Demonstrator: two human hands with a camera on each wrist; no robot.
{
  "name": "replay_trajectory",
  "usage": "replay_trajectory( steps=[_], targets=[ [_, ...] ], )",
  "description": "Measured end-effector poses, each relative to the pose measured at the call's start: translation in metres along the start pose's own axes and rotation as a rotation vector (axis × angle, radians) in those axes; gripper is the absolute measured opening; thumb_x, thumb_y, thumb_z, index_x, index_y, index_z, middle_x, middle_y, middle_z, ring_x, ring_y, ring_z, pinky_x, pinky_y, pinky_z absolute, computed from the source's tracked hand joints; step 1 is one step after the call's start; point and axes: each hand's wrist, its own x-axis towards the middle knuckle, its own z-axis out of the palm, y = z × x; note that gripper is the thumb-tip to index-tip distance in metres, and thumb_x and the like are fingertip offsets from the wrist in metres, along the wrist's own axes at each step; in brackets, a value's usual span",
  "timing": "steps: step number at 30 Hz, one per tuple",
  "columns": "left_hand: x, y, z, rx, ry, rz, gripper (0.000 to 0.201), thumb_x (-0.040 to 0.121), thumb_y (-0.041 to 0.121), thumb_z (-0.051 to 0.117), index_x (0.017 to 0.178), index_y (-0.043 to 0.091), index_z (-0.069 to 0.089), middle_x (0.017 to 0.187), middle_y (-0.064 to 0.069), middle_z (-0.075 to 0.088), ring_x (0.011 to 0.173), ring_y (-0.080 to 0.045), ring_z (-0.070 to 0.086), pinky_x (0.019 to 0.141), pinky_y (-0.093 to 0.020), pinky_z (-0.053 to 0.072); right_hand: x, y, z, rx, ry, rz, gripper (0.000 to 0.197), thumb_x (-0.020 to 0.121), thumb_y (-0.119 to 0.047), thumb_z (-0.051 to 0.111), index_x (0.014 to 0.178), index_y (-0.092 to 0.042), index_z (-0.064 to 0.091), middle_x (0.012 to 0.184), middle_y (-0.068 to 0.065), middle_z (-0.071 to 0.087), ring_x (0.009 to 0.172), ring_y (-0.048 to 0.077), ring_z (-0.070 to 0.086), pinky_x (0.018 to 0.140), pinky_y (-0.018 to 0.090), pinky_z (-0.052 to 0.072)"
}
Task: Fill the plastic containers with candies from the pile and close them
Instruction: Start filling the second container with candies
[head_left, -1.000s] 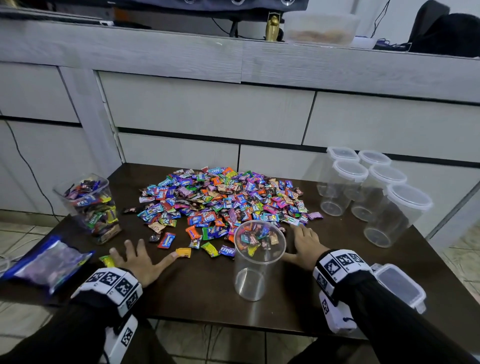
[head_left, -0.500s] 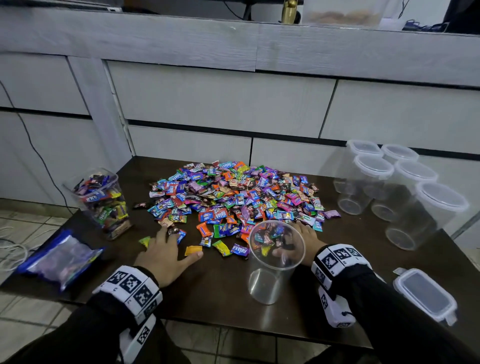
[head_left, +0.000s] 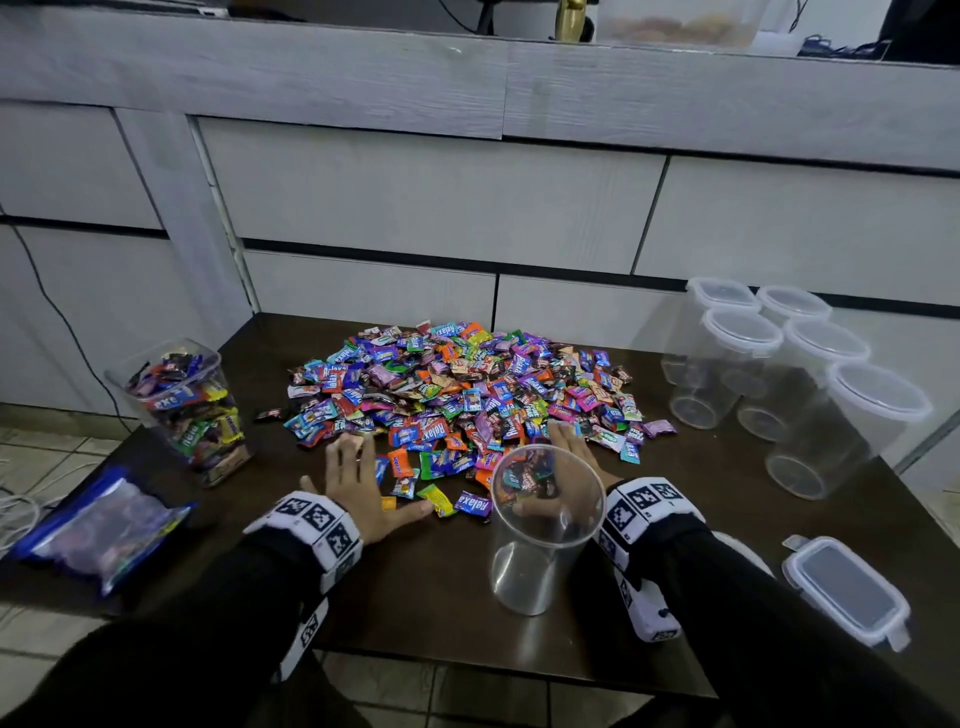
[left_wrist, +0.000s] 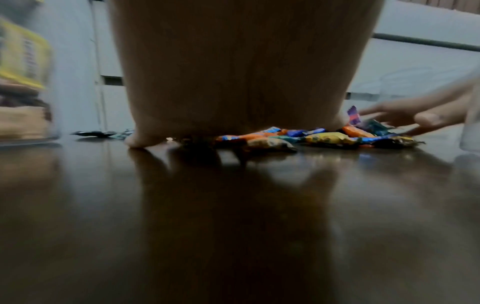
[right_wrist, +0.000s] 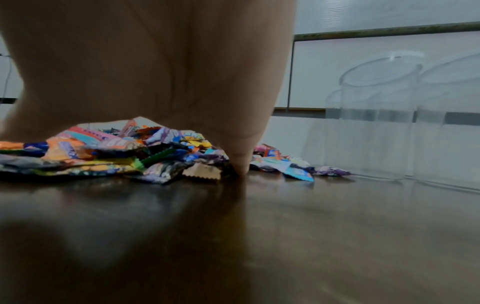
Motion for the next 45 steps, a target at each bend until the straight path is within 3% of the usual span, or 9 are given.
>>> replay_trajectory(
  steps=[2, 6, 11, 21, 26, 30, 35, 38, 45],
  targets=[
    [0.004, 0.015, -0.002, 0.027, -0.022, 0.096, 0.126, 0.073, 0.085, 0.047, 0.150, 0.017, -0.025, 0.157, -0.007, -0.033, 0.148, -0.030, -0.023, 0.118, -0.058, 0.001, 0.006, -0.007, 0.004, -0.059, 0.024, -0.007, 0.121, 0.062, -0.081, 0.032, 0.150, -0.011, -0.011, 0.159, 0.009, -0.016, 0.146, 0.032, -0.012, 0.119, 0.043, -0.001],
    [0.014, 0.045, -0.004, 0.101, -0.037, 0.316, 0.119, 0.078, 0.079, 0.049, 0.151, 0.020, -0.025, 0.155, -0.005, -0.037, 0.147, -0.027, -0.024, 0.120, -0.054, 0.000, 0.016, -0.014, 0.008, -0.016, 0.101, 0.017, 0.110, 0.077, -0.065, 0.062, 0.151, -0.030, -0.011, 0.159, 0.003, -0.016, 0.145, 0.038, -0.007, 0.117, 0.055, 0.011],
    [0.024, 0.066, -0.003, 0.160, 0.010, 0.412, 0.103, 0.083, 0.078, 0.043, 0.154, 0.029, -0.014, 0.159, 0.003, -0.029, 0.150, -0.024, -0.012, 0.118, -0.056, 0.007, 0.028, -0.009, -0.007, -0.200, 0.055, -0.104, 0.117, 0.068, -0.075, 0.061, 0.149, -0.036, -0.014, 0.159, 0.004, -0.016, 0.144, 0.041, 0.004, 0.110, 0.061, 0.020],
    [0.033, 0.072, -0.014, 0.267, 0.183, 0.496, 0.080, 0.093, 0.062, 0.047, 0.155, 0.029, 0.010, 0.154, -0.006, 0.020, 0.136, -0.028, 0.025, 0.107, -0.042, 0.032, 0.043, -0.010, -0.018, -0.050, 0.039, -0.198, 0.074, 0.080, -0.042, 0.070, 0.141, -0.028, 0.030, 0.128, 0.016, 0.030, 0.114, 0.041, 0.048, 0.098, 0.049, 0.042],
    [0.032, 0.076, -0.024, 0.249, 0.156, 0.507, 0.057, 0.103, 0.029, 0.046, 0.152, 0.020, 0.019, 0.145, -0.012, 0.031, 0.133, -0.030, 0.030, 0.102, -0.042, 0.043, 0.036, -0.005, -0.026, -0.019, 0.073, -0.215, 0.066, 0.081, -0.025, 0.071, 0.138, -0.026, 0.038, 0.127, 0.015, 0.040, 0.112, 0.035, 0.052, 0.097, 0.044, 0.045],
    [0.028, 0.076, -0.035, 0.165, 0.120, 0.502, 0.044, 0.103, 0.030, 0.044, 0.141, 0.011, 0.034, 0.146, -0.017, 0.035, 0.134, -0.033, 0.036, 0.103, -0.042, 0.041, 0.028, 0.004, -0.032, 0.067, 0.219, -0.201, 0.055, 0.087, 0.002, 0.055, 0.137, -0.017, 0.043, 0.127, 0.015, 0.053, 0.116, 0.030, 0.053, 0.096, 0.033, 0.041],
    [0.021, 0.066, -0.040, 0.100, 0.130, 0.552, 0.043, 0.098, 0.046, 0.047, 0.125, 0.013, 0.046, 0.119, -0.009, 0.057, 0.105, -0.027, 0.058, 0.085, -0.041, 0.051, 0.019, 0.008, -0.038, 0.157, 0.148, -0.112, 0.051, 0.091, -0.010, 0.058, 0.137, -0.012, 0.036, 0.119, 0.014, 0.060, 0.113, 0.030, 0.056, 0.090, 0.032, 0.045],
    [0.019, 0.064, -0.041, 0.120, 0.181, 0.537, 0.044, 0.099, 0.051, 0.043, 0.124, 0.015, 0.048, 0.116, -0.007, 0.059, 0.104, -0.024, 0.059, 0.080, -0.038, 0.051, 0.017, 0.008, -0.041, 0.164, 0.115, -0.103, 0.050, 0.092, -0.019, 0.060, 0.136, -0.017, 0.036, 0.107, 0.008, 0.058, 0.109, 0.028, 0.057, 0.080, 0.027, 0.039],
    [0.018, 0.074, -0.031, -0.016, 0.152, 0.531, 0.048, 0.100, 0.050, 0.042, 0.133, 0.016, 0.043, 0.131, -0.008, 0.036, 0.091, -0.021, 0.056, 0.073, -0.030, 0.046, 0.024, -0.005, -0.023, 0.200, 0.098, 0.006, 0.074, 0.090, -0.044, 0.059, 0.148, -0.019, 0.019, 0.147, 0.018, 0.024, 0.136, 0.035, 0.031, 0.110, 0.049, 0.031]
  ],
)
